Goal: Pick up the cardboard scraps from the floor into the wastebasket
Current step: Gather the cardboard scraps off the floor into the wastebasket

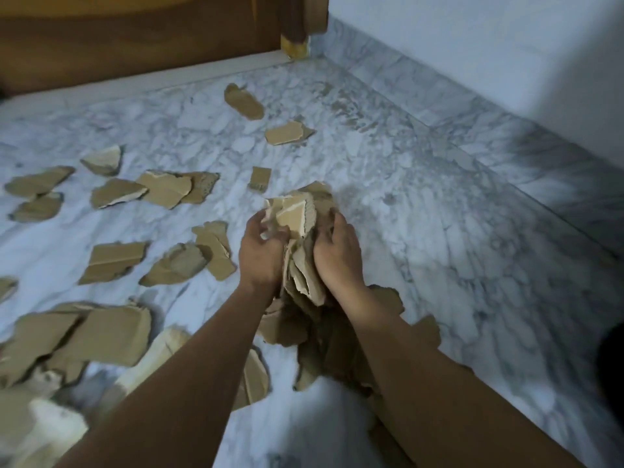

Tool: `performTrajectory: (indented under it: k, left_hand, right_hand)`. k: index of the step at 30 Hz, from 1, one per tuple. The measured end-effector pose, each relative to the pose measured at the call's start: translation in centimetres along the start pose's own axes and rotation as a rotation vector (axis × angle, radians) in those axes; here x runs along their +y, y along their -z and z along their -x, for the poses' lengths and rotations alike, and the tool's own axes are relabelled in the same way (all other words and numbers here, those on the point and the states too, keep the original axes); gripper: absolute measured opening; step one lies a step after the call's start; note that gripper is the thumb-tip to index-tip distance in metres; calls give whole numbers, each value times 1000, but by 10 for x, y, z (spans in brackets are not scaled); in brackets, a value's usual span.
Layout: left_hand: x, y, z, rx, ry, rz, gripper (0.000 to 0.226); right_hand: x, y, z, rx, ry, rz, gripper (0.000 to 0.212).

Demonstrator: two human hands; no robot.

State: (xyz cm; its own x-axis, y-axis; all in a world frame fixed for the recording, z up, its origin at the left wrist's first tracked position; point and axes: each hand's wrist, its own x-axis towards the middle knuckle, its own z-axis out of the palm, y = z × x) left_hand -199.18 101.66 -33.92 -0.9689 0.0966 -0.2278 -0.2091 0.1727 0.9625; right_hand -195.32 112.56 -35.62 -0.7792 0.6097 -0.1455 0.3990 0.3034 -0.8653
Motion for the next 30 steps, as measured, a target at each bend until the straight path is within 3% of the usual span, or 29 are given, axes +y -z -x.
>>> performTrajectory:
  k: [2,5,9,16,19,22,24,30]
  left_hand:
    - [10,1,6,-100,100,220,35]
    - [18,-2,14,-171,68,216,30]
    - [33,-2,31,-204,43,218,30]
    - [106,-31,83,-400,-6,241,31]
    - [155,-60,118,-521,-6,268,28]
    - [209,-93,162,-665,27,338,40]
    - [241,-117,194,-799,59,452,32]
    - [294,-206,277,-868,-163,286,21]
  right_hand:
    - [-12,-9,5,11,-22,-164,50]
    - [-24,-9,13,102,-60,-433,31]
    - [-32,14,32,185,-97,-461,34]
    - [-73,102,64,375,-11,-338,42]
    - [-95,163,76,473,17,-306,40]
    - [-118,233,89,600,57,-225,46]
    - [-130,285,101,697,88,-180,49]
    - [-121,424,135,887,124,-91,37]
